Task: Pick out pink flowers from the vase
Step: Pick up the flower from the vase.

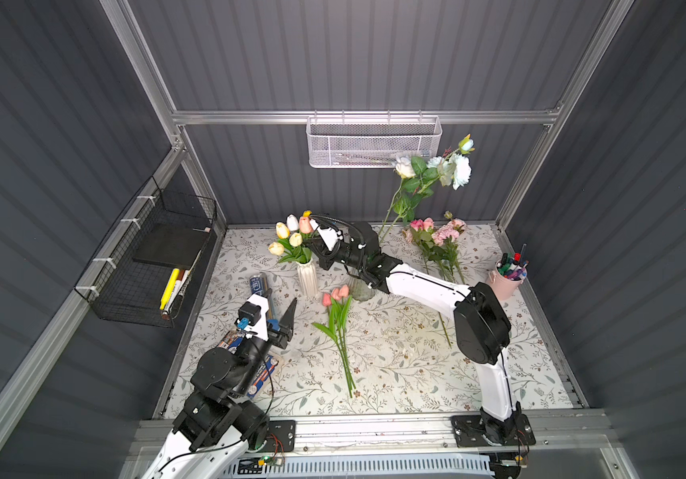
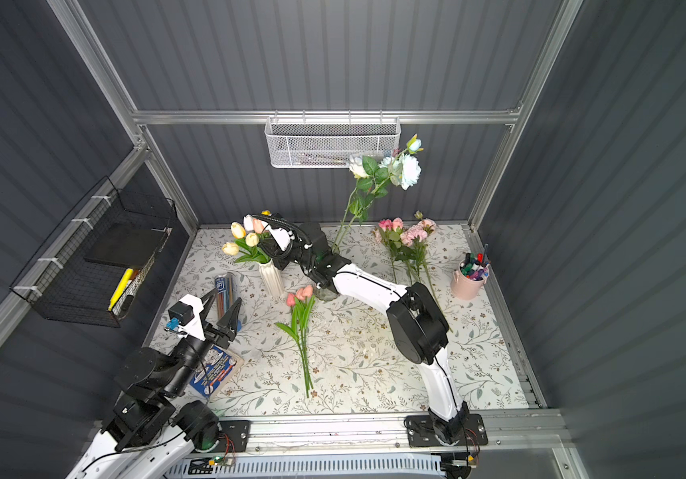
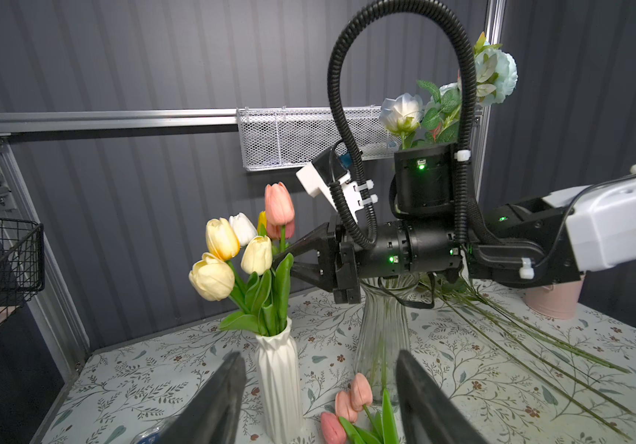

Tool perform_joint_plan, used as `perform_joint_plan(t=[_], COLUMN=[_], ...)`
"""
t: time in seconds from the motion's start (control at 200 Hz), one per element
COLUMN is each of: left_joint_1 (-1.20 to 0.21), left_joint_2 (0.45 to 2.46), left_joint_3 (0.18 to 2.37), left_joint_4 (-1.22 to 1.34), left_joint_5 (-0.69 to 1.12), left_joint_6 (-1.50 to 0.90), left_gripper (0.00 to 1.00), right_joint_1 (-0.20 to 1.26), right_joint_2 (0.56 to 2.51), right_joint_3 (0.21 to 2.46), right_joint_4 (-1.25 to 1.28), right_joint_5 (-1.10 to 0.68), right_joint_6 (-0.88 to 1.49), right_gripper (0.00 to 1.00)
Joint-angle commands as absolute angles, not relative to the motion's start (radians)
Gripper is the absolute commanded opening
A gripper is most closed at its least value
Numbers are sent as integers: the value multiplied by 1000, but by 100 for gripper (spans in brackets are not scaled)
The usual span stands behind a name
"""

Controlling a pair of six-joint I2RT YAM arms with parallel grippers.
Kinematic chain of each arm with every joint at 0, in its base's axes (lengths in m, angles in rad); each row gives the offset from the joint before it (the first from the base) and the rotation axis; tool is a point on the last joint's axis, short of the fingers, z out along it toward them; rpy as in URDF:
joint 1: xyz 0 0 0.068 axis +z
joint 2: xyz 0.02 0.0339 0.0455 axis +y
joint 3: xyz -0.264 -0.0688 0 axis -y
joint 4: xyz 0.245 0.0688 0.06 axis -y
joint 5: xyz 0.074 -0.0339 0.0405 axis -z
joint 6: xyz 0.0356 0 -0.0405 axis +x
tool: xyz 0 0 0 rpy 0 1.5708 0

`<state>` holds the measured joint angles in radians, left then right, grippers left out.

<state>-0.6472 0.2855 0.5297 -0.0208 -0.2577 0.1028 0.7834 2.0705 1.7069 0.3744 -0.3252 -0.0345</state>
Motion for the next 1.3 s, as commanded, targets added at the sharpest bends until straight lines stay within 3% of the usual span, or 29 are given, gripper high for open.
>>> perform_joint_plan(t=[0.0,0.68,1.296], left_joint_1=[-652,-652,-652], left_joint_2=[275,317,377], left_joint_3=[525,531,528], left_joint_4=[3,-2,-2], left_joint_5=[-249,-238,-128], left_joint_6=[120,117,123], left_gripper=[64,64,64], right_joint_1=[781,781,786], right_joint_2=[2022,1868,1577], right_joint_3=[1698,1735,1682], right_joint_4=[408,346,249], right_joint_5=[-325,-325,-381], right_joint_6=[-49,-52,-43], right_gripper=[9,9,7])
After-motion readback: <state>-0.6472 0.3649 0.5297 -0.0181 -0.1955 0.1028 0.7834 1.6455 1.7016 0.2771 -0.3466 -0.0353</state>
